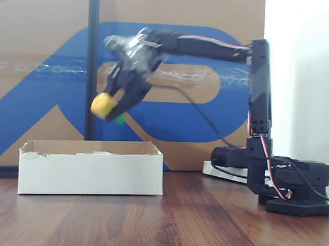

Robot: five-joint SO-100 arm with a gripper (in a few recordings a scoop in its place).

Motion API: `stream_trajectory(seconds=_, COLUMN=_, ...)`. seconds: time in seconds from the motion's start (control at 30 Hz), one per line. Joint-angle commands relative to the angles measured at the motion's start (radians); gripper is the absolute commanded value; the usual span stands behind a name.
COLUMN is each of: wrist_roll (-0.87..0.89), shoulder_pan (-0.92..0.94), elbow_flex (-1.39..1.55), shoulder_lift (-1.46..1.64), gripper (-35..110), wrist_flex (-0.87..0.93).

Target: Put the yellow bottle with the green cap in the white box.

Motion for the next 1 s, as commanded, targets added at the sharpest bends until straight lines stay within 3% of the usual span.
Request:
stream_trajectory(seconds=0.0, wrist_roll=0.011, shoulder_pan=0.017, elbow_flex=-0.123, shoulder_lift=-0.005, gripper=0, wrist_flex=0.021)
stream_trajectory(seconds=0.13, wrist_roll=0.012, shoulder_pan=0.021, elbow_flex=-0.166, shoulder_lift=-0.058, gripper=1, wrist_flex=0.031)
stream_trajectory(seconds=0.33, wrist_roll=0.02, shoulder_pan=0.038, elbow_flex=-0.206, shoulder_lift=-0.098, gripper=16, wrist_flex=0.038)
stream_trajectory(seconds=0.53, wrist_roll=0.014, shoulder_pan=0.04, elbow_flex=-0.202, shoulder_lift=-0.097, gripper=22, wrist_flex=0.037)
stream_trajectory(seconds=0.67, wrist_roll=0.014, shoulder_pan=0.038, elbow_flex=-0.195, shoulder_lift=-0.094, gripper=20, wrist_flex=0.037)
stream_trajectory(seconds=0.83, wrist_roll=0.012, shoulder_pan=0.034, elbow_flex=-0.133, shoulder_lift=-0.035, gripper=0, wrist_flex=0.034)
stream_trajectory(seconds=0.97, wrist_roll=0.006, shoulder_pan=0.002, elbow_flex=0.015, shoulder_lift=0.101, gripper=0, wrist_flex=-0.023)
